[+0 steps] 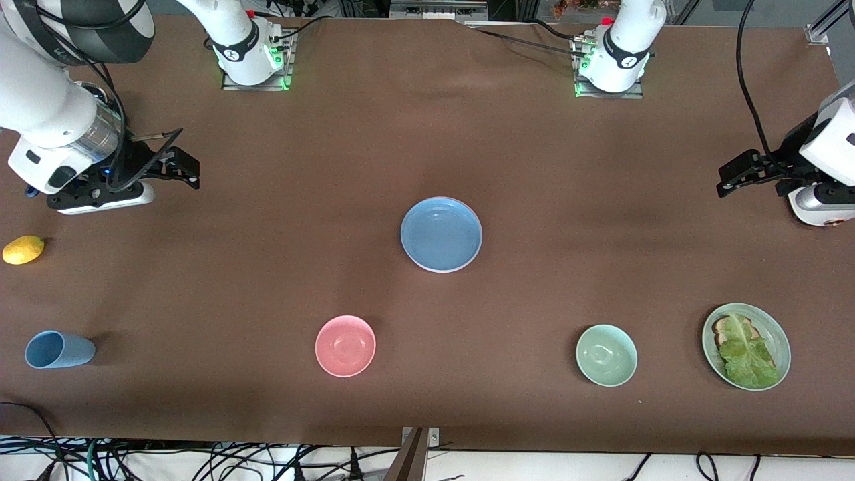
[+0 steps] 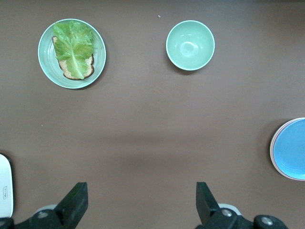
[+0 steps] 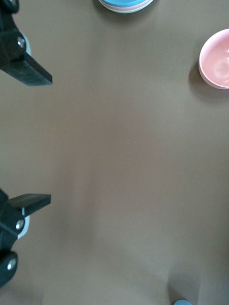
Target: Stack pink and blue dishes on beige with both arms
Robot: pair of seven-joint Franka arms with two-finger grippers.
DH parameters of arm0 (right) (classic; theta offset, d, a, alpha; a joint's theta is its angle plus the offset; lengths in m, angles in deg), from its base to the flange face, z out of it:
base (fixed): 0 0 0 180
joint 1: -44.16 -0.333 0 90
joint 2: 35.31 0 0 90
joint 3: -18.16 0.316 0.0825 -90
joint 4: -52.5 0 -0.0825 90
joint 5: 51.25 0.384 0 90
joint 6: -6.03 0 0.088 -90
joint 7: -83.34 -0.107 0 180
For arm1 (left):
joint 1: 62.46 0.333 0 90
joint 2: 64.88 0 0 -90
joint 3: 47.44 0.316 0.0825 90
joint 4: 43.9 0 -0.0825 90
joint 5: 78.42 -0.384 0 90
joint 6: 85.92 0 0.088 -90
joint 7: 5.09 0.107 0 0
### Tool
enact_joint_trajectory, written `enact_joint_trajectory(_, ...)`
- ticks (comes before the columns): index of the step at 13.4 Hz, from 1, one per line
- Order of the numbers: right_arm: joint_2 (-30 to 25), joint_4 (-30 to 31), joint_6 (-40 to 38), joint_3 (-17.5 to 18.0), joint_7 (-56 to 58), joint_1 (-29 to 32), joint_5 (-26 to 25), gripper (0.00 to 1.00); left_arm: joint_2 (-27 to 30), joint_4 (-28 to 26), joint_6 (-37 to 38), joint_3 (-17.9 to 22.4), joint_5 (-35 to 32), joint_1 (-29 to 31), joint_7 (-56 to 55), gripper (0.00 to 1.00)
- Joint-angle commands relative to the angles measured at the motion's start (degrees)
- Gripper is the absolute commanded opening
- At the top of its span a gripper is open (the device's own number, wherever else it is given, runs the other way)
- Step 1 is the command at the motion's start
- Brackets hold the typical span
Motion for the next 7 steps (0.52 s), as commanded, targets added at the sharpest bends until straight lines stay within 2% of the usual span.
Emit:
enact_joint_trajectory(1,2.5,-4.9,-3.8,1.2,0.5,1.2,-0.4,1.00,-0.4,0.9,0.6,0.3,-1.0,-0.5,1.0,1.00)
enact_joint_trajectory(7,2.1,-6.6,-6.4,1.1,0.1,1.3,-0.2,1.00,-0.4,0.9,0.6,0.3,-1.0,-0.5,0.9,1.00)
